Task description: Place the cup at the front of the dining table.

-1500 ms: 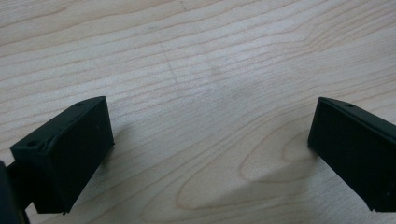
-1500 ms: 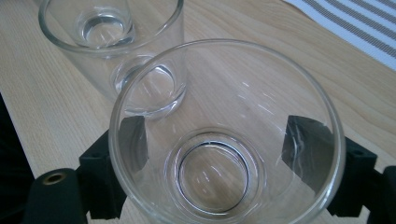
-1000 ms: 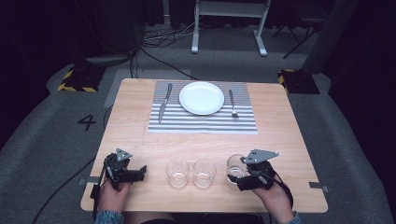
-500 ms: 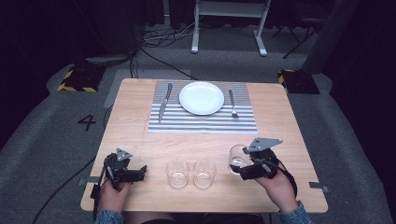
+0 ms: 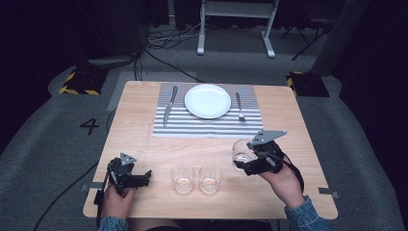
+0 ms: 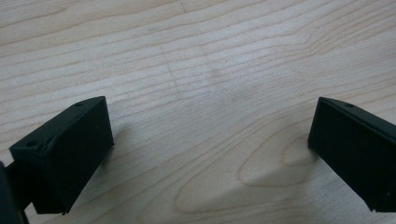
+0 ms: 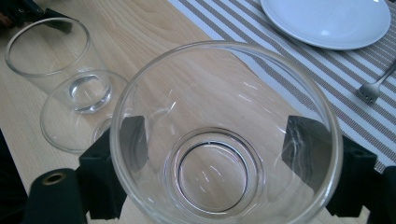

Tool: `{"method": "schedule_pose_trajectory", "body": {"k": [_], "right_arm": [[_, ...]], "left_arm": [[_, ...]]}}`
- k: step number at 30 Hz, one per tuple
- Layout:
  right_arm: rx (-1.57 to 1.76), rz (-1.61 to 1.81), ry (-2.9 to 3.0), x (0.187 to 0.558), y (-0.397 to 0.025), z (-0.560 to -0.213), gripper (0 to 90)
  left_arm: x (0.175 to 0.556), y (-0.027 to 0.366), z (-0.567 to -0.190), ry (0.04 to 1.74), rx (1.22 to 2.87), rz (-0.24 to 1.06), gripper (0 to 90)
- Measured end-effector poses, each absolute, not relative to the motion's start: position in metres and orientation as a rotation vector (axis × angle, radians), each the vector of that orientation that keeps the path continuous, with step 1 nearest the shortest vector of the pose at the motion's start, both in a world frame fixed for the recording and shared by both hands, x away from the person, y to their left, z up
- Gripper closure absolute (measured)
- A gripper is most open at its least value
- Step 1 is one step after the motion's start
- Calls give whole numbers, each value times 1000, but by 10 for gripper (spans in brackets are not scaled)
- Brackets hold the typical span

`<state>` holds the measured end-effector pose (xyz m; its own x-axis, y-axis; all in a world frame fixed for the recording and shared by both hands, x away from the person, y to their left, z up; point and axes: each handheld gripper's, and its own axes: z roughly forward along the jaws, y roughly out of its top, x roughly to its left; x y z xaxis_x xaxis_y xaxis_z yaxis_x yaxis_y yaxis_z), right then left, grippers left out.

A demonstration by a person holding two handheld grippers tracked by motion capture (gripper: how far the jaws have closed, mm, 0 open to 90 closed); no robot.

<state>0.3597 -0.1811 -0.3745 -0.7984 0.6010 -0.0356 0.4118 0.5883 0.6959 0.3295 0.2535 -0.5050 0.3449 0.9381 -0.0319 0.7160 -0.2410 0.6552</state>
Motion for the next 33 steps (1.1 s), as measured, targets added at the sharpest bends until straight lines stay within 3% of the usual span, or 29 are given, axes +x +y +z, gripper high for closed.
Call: {"method": "schedule_pose_trajectory", "body": {"k": [33], "right_arm": [[788,1072,2545,435,-123,-332,196]], "left_arm": [[329,253,-505,1444,2026,509,2]]}}
